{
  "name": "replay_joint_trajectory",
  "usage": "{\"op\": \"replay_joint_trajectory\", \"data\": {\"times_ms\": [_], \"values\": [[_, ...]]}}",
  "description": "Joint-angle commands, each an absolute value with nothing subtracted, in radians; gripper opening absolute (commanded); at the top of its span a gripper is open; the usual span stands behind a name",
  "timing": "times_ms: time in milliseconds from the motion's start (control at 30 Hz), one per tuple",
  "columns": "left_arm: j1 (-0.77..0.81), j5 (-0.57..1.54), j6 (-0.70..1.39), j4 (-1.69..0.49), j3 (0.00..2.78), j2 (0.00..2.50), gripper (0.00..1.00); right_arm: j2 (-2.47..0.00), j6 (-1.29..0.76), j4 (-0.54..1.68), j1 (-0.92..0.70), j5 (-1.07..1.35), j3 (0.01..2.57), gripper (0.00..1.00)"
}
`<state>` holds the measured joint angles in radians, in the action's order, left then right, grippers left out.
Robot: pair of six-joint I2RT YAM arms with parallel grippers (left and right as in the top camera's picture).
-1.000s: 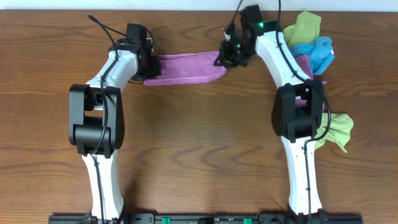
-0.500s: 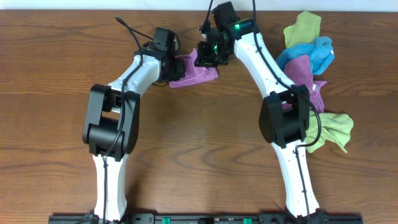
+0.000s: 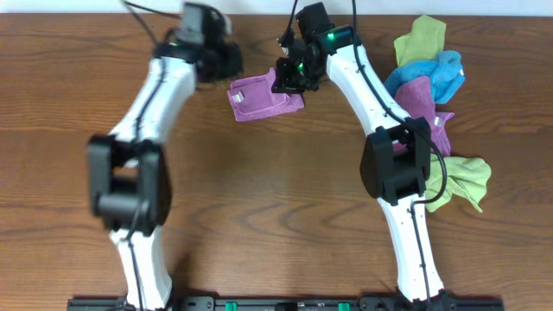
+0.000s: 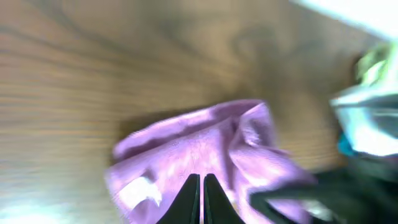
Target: Fold the cloth
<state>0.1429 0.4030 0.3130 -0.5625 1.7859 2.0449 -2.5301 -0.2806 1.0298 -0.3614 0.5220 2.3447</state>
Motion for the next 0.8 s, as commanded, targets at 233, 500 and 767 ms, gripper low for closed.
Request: {"op": "replay_joint_trajectory", "data": {"times_ms": [233,500,767], "values": [[-0.002,0.295,0.179,-0.97,1.823,1.715,0.06,-2.491,-0.23,0.976,-0.421,0.3,2.368,0.01],[-0.008,0.296,0.153,-1.023,1.823,1.66,0.06,-2.503,-0.23,0.927,-0.453,0.284,2.368,0.01],[-0.008,0.296,0.153,-1.007,1.823,1.657,0.06,-2.506,-0.231,0.886,-0.509,0.361,2.367,0.62]]}}
